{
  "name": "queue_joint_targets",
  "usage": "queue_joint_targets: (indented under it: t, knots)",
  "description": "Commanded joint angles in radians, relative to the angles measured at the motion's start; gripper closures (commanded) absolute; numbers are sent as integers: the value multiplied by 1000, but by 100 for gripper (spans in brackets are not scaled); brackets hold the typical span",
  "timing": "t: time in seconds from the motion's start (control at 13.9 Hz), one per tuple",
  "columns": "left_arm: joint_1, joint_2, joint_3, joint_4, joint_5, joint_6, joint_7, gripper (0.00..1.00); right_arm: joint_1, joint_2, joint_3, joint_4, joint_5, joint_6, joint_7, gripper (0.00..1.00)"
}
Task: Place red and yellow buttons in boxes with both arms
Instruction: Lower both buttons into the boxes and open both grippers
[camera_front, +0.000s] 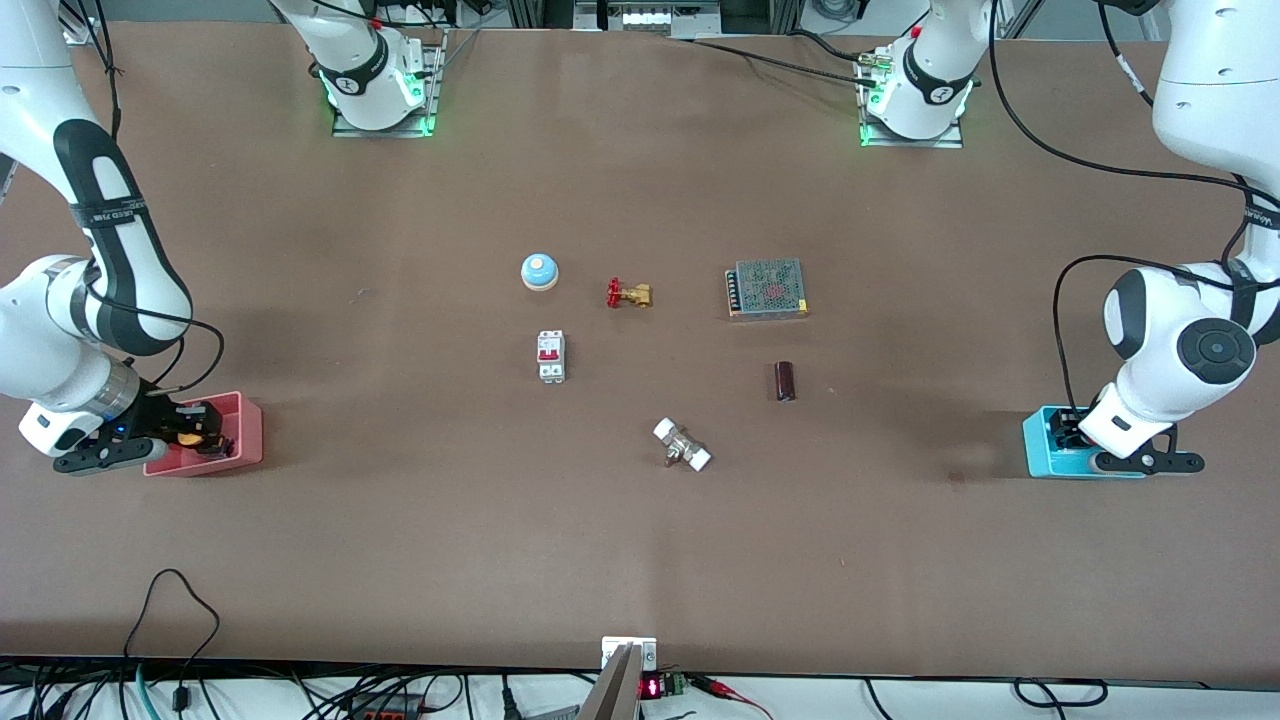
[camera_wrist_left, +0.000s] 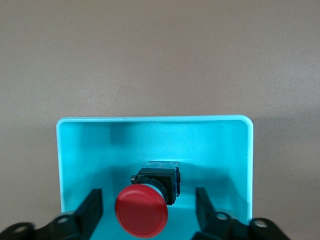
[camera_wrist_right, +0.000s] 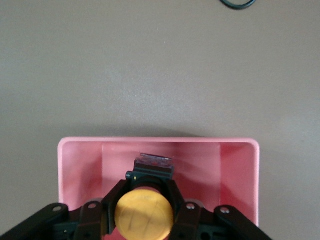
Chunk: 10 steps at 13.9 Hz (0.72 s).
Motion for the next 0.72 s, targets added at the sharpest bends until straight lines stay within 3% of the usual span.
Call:
queue_joint_targets:
  t: [0.0, 0.22, 0.43, 0.65]
  knots:
    - [11, -13, -15, 17, -16, -19, 14, 0, -11, 3, 11, -9, 18, -4, -30, 71]
    - [10, -106, -51, 21, -16, -121, 51, 0, -12, 6, 11, -13, 18, -4, -30, 69]
    - [2, -188, -51, 21, -16, -195, 112, 0, -12, 8, 11, -12, 18, -3, -30, 41]
    - [4, -292, -121, 38, -21, -377, 106, 0, -14, 8, 11, -12, 18, -3, -30, 26]
